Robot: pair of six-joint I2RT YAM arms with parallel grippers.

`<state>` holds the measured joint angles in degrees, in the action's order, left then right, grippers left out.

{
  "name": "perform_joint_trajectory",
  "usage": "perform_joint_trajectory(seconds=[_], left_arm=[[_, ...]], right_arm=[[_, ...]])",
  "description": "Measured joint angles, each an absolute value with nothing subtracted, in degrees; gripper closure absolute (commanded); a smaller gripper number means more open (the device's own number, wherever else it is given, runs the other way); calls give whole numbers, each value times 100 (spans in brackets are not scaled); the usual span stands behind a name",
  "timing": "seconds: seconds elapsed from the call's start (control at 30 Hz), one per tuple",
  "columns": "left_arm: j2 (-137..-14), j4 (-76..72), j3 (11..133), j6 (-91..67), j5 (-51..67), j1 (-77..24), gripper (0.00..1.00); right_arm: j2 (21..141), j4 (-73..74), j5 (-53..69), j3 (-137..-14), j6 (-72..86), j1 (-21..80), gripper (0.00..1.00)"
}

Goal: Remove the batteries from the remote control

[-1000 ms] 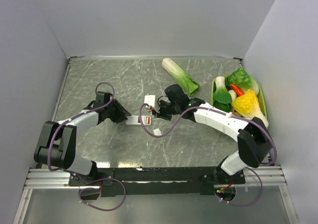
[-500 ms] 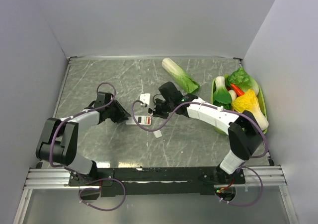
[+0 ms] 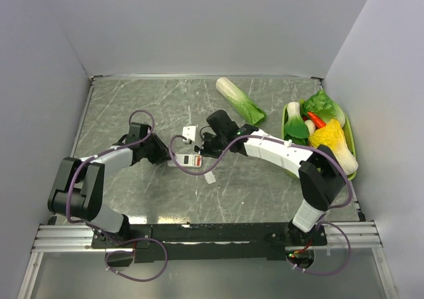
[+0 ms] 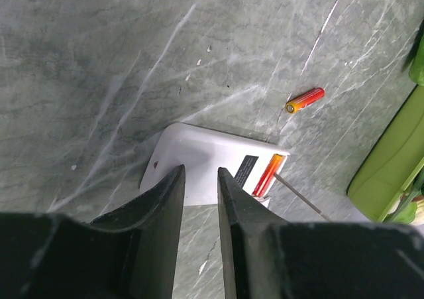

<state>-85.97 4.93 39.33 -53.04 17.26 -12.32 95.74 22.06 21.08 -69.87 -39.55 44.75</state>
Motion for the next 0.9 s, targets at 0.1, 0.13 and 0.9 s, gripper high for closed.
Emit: perform_joint_trajectory(seconds=[0.1,0.13,0.9], left_arm=[[-8597,451,3922,-5304,1743,-1229,68],[-8597,434,3922,-5304,1747,-1229,68],[-8586,82,3756,-5349,1929,-1219,69]], right_arm=[[9614,2217,2053,-6989,-3957,4486,100],[9618,2239,2038,-7008,-3957,4488,100],[10228,2320,1168,-7572,-3824,4987,100]])
